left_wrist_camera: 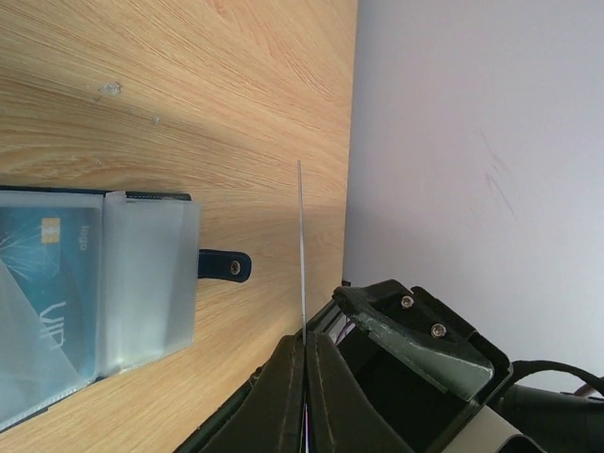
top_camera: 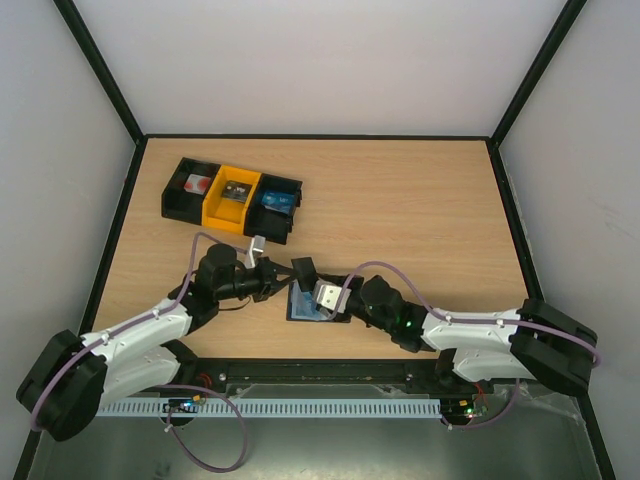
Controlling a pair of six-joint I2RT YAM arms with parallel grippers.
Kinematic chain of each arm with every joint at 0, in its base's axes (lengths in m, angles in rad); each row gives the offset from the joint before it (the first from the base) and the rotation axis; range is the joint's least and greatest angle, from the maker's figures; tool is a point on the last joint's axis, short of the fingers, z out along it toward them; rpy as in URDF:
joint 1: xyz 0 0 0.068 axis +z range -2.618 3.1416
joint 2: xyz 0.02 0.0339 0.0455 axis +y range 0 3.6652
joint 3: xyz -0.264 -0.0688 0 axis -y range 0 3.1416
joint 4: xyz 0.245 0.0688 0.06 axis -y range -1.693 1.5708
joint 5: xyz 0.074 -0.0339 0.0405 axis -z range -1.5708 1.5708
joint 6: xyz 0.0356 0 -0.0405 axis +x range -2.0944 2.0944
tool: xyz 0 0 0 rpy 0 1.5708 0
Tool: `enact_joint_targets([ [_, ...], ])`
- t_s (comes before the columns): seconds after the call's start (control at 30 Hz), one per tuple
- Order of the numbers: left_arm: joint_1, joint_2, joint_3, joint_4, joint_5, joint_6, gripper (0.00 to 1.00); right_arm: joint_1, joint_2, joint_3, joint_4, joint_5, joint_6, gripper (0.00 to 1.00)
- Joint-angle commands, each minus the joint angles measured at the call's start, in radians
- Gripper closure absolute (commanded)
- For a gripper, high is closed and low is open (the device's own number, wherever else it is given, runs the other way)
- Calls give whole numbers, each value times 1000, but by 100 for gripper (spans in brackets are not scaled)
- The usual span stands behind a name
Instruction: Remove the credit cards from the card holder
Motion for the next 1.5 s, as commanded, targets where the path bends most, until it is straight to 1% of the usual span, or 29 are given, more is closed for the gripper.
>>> enact_joint_targets([
  [0.0, 6, -20, -15, 28, 15, -31, 97, 17, 16, 23, 71, 63, -86, 61],
  [0.1, 5, -27, -26, 46, 17, -51, 97, 22, 18, 22, 84, 71, -101, 66],
  [0.17, 5, -31, -32, 54, 20, -60, 97, 25, 14, 19, 96, 71, -97, 71],
  [0.4, 6, -72, -57, 103, 26, -129, 97, 49, 9, -17, 162, 114, -99, 97],
  [0.57, 6, -86, -74, 149, 39, -184, 97, 62, -1, -25, 186, 156, -128, 98],
  [0.6, 5, -87, -75, 150, 39, -185, 96, 65, -5, -27, 194, 164, -129, 98],
  [0.73, 6, -104, -77, 137, 20, -176, 73, 68, -27, -18, 187, 167, -85, 98],
  [0.77, 6, -115, -76, 126, 10, -169, 68, 68, -36, -17, 181, 165, -52, 98],
  [0.83, 6, -145, -67, 81, -19, -142, 53, 68, -58, -10, 158, 161, 31, 98],
  [0.9, 7, -180, -46, 25, -62, -94, 37, 68, -84, 9, 111, 178, 154, 98],
  [0.93, 7, -201, -33, -5, -73, -62, 31, 68, -94, 28, 75, 200, 238, 98],
  [1.0, 7, -230, 4, -53, -92, 10, 24, 69, -108, 71, -19, 242, 390, 98],
  [1.1, 9, -269, 64, -125, -120, 125, 18, 68, -126, 129, -139, 255, 610, 98],
  [1.17, 9, -285, 88, -156, -131, 181, 15, 68, -146, 151, -177, 236, 746, 98],
  [1.23, 9, -292, 105, -171, -128, 234, 14, 68, -173, 149, -164, 206, 872, 98],
  [1.33, 9, -298, 114, -179, -111, 297, 14, 69, -212, 121, -97, 192, 1060, 98],
  [1.4, 9, -303, 107, -158, -86, 304, 14, 69, -221, 114, -76, 203, 1193, 98],
  [1.47, 9, -308, 95, -115, -56, 291, 15, 68, -214, 124, -63, 158, 1296, 98],
])
